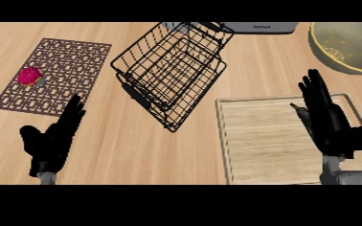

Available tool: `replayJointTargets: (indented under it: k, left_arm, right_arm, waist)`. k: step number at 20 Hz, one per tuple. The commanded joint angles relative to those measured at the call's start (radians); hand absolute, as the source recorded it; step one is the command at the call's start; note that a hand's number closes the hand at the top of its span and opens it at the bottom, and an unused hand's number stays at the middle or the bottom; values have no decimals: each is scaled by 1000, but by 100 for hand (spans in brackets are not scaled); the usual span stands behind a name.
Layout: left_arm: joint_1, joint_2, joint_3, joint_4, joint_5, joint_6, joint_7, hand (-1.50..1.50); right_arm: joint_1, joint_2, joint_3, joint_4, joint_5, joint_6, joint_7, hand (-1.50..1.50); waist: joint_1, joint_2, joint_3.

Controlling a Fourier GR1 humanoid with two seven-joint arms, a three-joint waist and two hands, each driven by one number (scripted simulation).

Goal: Pick the eggplant from the tray and place it in the tiered basket

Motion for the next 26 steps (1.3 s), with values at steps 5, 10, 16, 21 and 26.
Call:
replayJointTargets:
  k: [5, 10, 16, 21, 26]
  left_arm:
    - [-120, 59, 59, -52, 18, -52, 48, 0]
    - [-56, 9, -8, -77, -4, -57, 25, 0]
    - [-141, 7, 62, -40, 8, -109, 72, 0]
    - [-113, 31, 56, -69, 19, -114, 99, 0]
    - [-114, 20, 46, -69, 6, -109, 97, 0]
  right_arm:
    - [-121, -85, 75, -92, -170, 378, 30, 150]
    - [-49, -136, -26, 84, 65, 15, 256, -150]
    - [-98, -198, 8, 47, 214, 96, 150, -150]
    - [-183, -515, 33, -31, 318, 273, 354, -150]
    - [-220, -706, 127, -49, 285, 607, 442, -150]
  waist:
    - [-17, 14, -4]
    - [-21, 16, -6]
    - [-23, 16, -5]
    - [-12, 12, -9]
    - [3, 17, -10]
